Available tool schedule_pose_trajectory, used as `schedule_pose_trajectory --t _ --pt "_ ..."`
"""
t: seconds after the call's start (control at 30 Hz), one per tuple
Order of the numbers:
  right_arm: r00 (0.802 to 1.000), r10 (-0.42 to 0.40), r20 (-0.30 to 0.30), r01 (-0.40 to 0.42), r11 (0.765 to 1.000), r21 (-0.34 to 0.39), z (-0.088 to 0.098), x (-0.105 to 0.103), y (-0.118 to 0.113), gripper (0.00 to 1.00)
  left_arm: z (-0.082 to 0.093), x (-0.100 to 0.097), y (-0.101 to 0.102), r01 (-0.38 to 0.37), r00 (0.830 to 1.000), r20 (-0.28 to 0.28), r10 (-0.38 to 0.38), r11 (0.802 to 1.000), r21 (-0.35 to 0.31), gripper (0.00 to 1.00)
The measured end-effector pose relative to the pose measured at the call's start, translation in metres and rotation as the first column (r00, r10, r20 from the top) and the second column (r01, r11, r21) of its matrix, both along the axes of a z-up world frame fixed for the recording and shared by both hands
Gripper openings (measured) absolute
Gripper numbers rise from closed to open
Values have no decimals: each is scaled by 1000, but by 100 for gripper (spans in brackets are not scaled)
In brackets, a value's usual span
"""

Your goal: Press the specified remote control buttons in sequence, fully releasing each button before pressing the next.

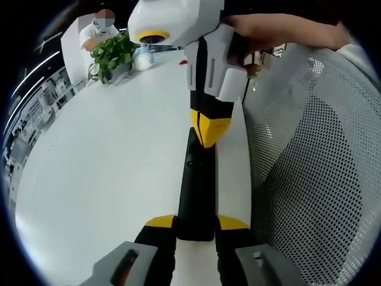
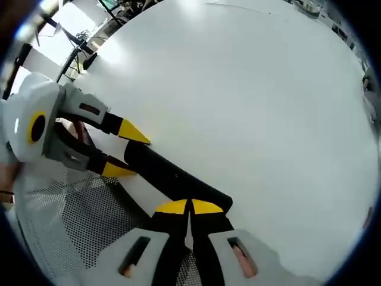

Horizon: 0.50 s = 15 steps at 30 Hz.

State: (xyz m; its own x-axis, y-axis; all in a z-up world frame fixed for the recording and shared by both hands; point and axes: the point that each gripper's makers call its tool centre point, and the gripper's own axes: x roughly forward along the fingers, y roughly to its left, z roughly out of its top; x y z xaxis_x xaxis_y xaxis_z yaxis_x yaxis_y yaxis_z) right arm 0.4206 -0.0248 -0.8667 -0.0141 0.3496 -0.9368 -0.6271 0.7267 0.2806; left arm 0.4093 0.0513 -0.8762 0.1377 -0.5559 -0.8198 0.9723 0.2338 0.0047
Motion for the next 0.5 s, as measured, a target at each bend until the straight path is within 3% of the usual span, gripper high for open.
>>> schedule_pose_trajectory --t 0.5 --pt "1000 12 12 -12 1000 -3 -3 1 5 0 0 0 0 6 1000 2 -6 1000 4 25"
